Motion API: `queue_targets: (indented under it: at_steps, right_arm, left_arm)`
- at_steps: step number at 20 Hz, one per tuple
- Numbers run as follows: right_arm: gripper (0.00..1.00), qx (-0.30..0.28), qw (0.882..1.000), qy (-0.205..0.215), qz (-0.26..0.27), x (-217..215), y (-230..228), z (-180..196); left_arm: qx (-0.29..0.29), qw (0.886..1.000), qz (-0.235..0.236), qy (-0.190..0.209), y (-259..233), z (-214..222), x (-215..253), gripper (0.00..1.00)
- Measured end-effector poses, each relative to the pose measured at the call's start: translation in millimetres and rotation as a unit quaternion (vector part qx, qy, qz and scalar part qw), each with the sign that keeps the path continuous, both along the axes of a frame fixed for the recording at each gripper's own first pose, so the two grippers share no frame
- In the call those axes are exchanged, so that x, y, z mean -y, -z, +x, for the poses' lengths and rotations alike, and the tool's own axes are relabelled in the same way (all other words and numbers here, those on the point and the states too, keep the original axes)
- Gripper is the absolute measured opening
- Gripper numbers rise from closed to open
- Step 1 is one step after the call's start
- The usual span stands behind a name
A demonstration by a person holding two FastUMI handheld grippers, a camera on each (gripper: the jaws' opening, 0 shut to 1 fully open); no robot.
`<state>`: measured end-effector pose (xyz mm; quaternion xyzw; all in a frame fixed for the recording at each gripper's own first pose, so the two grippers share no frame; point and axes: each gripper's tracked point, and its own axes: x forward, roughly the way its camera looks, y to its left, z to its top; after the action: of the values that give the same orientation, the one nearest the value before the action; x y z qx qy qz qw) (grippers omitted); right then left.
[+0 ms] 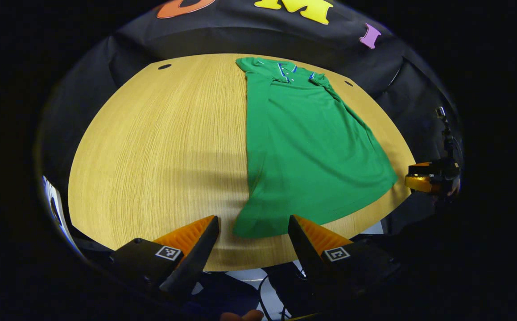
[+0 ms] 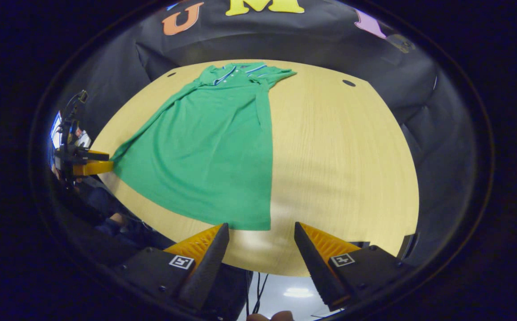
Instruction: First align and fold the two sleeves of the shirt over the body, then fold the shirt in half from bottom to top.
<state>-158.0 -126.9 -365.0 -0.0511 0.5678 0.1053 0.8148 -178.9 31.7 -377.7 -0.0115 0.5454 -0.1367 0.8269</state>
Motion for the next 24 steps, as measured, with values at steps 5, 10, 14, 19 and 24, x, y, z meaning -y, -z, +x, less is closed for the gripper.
queue_targets:
  at_steps: [5,10,14,19,24]
  right_arm:
    - [0.94,-0.007,1.000,0.010,0.008,-15,16,21]
    - [0.93,-0.009,1.000,-0.023,-0.019,-20,30,18]
    - [0.94,-0.018,0.999,-0.014,-0.024,-20,32,15]
    - [0.46,-0.023,0.999,-0.038,-0.014,-34,31,8]
    - [0.08,-0.039,0.999,-0.024,-0.002,-37,30,9]
  left_arm:
    - [-0.005,0.999,0.024,0.024,10,6,-1,0.99]
    - [0.012,0.995,0.073,0.060,13,3,2,1.00]
    - [0.005,0.995,0.079,0.057,15,3,6,0.99]
    - [0.009,0.995,0.073,0.067,16,2,18,0.75]
    - [0.020,0.996,0.047,0.071,12,4,31,0.07]
